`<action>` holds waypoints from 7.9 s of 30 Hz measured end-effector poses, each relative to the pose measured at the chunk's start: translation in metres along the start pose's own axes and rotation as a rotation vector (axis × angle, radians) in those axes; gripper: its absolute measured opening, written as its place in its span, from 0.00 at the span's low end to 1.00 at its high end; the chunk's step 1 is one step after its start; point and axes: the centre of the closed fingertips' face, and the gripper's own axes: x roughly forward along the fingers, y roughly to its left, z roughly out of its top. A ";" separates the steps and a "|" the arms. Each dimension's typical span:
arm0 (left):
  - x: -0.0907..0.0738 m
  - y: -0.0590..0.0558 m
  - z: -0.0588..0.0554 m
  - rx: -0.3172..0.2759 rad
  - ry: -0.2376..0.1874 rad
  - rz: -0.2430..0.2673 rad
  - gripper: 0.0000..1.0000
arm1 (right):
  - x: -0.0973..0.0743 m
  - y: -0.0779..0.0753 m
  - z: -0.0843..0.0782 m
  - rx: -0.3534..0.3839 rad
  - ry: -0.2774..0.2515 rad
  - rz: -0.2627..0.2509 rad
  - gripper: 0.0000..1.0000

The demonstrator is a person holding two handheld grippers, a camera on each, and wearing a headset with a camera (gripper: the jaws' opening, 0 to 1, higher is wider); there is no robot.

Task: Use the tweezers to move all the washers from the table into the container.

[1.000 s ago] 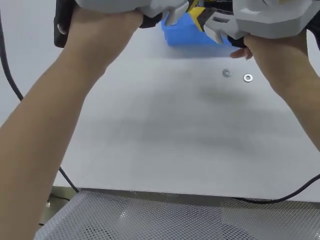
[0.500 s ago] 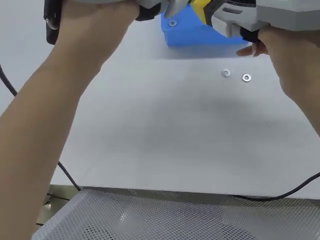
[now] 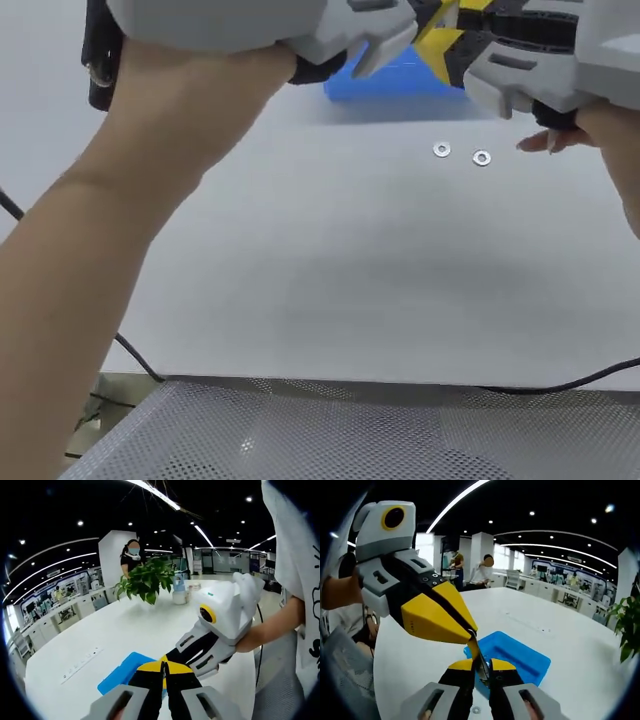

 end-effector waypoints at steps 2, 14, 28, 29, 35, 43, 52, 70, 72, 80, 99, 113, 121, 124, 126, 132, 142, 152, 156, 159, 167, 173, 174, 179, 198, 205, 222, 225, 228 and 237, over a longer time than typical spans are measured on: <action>0.005 -0.005 -0.005 -0.009 0.011 -0.019 0.00 | -0.003 0.002 -0.009 0.004 0.020 0.001 0.06; 0.023 -0.018 -0.033 -0.052 0.068 -0.068 0.00 | 0.005 0.008 -0.043 0.072 0.107 0.029 0.06; 0.028 -0.016 -0.045 -0.084 0.075 -0.067 0.00 | 0.004 0.013 -0.059 0.052 0.144 0.041 0.05; 0.028 -0.016 -0.045 -0.085 0.075 -0.067 0.00 | 0.004 0.012 -0.059 0.054 0.147 0.041 0.05; 0.030 -0.017 -0.044 -0.098 0.067 -0.071 0.00 | 0.006 0.011 -0.063 0.023 0.155 0.040 0.05; 0.033 -0.017 -0.042 -0.117 0.054 -0.065 0.00 | 0.004 0.011 -0.063 -0.002 0.179 0.048 0.03; 0.028 -0.023 -0.037 -0.111 0.051 -0.072 0.00 | -0.003 0.013 -0.059 -0.068 0.203 0.035 0.03; 0.001 -0.005 0.017 -0.035 -0.052 -0.006 0.00 | -0.010 0.001 0.007 -0.112 0.084 0.009 0.03; 0.000 -0.001 0.017 -0.025 -0.055 0.006 0.00 | -0.008 0.000 0.011 -0.120 0.077 0.005 0.03; -0.001 0.013 0.019 -0.030 -0.073 0.040 0.00 | 0.003 -0.008 0.022 -0.141 0.053 -0.015 0.02; 0.022 0.053 -0.015 -0.060 -0.036 0.109 0.00 | 0.052 -0.035 0.000 -0.172 0.092 -0.037 0.02; 0.037 0.059 -0.040 -0.113 0.007 0.112 0.00 | 0.069 -0.047 -0.031 -0.101 0.135 -0.015 0.03; 0.038 0.057 -0.044 -0.110 0.021 0.109 0.00 | 0.070 -0.042 -0.036 -0.088 0.148 -0.013 0.03; 0.036 0.056 -0.045 -0.101 0.031 0.111 0.00 | 0.068 -0.036 -0.035 -0.083 0.146 -0.001 0.04; 0.033 0.054 -0.042 -0.101 0.026 0.111 0.00 | 0.065 -0.035 -0.031 -0.068 0.137 -0.010 0.04; 0.018 0.047 -0.013 -0.090 -0.035 0.111 0.00 | 0.039 -0.034 -0.005 -0.006 0.026 -0.046 0.05; 0.009 0.013 0.025 -0.053 -0.110 0.055 0.00 | -0.010 -0.030 0.011 0.026 -0.034 -0.093 0.08; 0.021 -0.024 0.018 -0.039 -0.074 -0.039 0.00 | -0.031 -0.016 -0.016 0.092 0.007 -0.075 0.09; 0.026 -0.033 0.008 -0.041 -0.045 -0.066 0.00 | -0.032 -0.009 -0.026 0.109 0.022 -0.064 0.09; 0.029 -0.037 0.000 -0.040 -0.025 -0.072 0.00 | -0.031 -0.003 -0.039 0.102 0.054 -0.062 0.10; 0.032 -0.041 -0.013 -0.063 0.016 -0.090 0.00 | -0.024 -0.001 -0.056 0.218 0.045 -0.040 0.10; 0.027 -0.044 -0.015 -0.078 0.032 -0.085 0.00 | -0.021 -0.006 -0.063 0.237 0.056 -0.040 0.10; 0.026 -0.044 -0.014 -0.076 0.033 -0.083 0.00 | -0.021 -0.007 -0.065 0.238 0.058 -0.041 0.11; 0.021 -0.041 -0.011 -0.066 0.049 -0.083 0.00 | -0.019 -0.006 -0.067 0.254 0.056 -0.026 0.11; 0.034 -0.038 -0.030 -0.067 0.064 -0.085 0.00 | -0.013 -0.001 -0.079 0.153 0.107 -0.009 0.09; 0.046 -0.044 -0.036 -0.082 0.063 -0.094 0.00 | -0.014 -0.001 -0.081 0.052 0.149 -0.025 0.05; 0.029 -0.033 0.008 -0.035 -0.014 -0.085 0.00 | -0.024 -0.005 -0.023 -0.047 0.086 -0.049 0.03; 0.026 -0.026 0.019 -0.016 -0.037 -0.070 0.00 | -0.025 -0.010 -0.008 -0.068 0.061 -0.055 0.03; 0.018 -0.015 0.030 0.014 -0.058 -0.044 0.00 | -0.022 -0.019 0.009 -0.090 0.031 -0.066 0.03; 0.024 0.021 0.031 0.018 -0.074 0.019 0.00 | 0.008 -0.044 0.019 -0.105 -0.006 -0.094 0.03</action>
